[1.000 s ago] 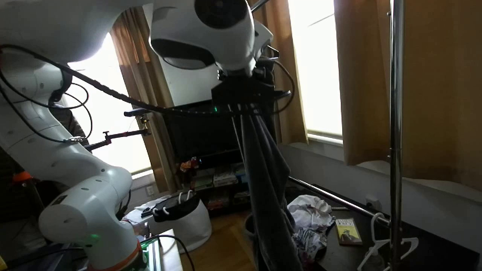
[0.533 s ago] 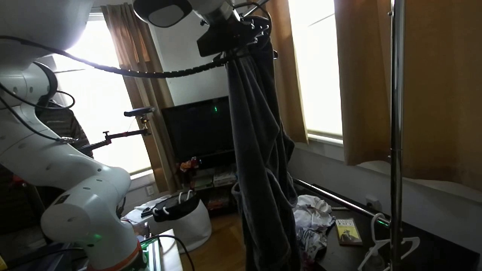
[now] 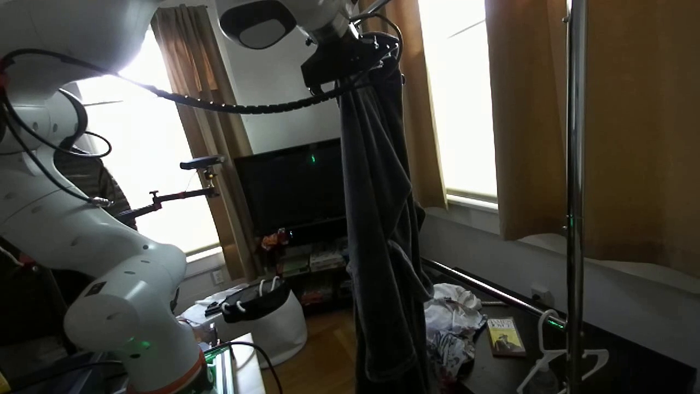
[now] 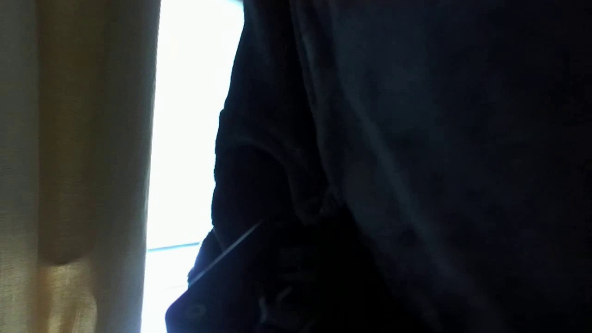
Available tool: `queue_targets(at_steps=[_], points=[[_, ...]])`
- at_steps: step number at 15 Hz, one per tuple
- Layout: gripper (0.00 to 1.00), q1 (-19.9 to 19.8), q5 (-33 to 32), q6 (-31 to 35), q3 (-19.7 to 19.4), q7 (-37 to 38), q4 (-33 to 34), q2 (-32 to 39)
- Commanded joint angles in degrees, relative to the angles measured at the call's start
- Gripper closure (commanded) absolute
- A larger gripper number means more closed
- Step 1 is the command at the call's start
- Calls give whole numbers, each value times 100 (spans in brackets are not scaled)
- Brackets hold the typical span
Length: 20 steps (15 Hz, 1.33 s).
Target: Hang the rob on the top railing
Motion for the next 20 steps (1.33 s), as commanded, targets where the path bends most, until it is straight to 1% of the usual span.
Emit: queue_targets(at_steps=[1,2,4,5,7,9,12,15,18,19,20], points=[[98,406,-302,315,97,542,1033,404],[98,215,-315,266,270,579,1395,524],[98,207,-456,306,293,748,2000,768],[98,525,-647,452,71,974,2365,925],[98,577,-921,531,52,1387,3010,1232],[98,652,-1502,520,135,1776,3644,1634],[98,875,-2337,309,217,2317,4512,2288],[98,1078,-2932,95,287,2659,5026,2801],[98,1091,-3102,-160,372,2837,5327,3112],[73,1078,-3089,-222,366,2838,5360,3146],[68,1050,-2977,-335,343,2735,5355,3116]])
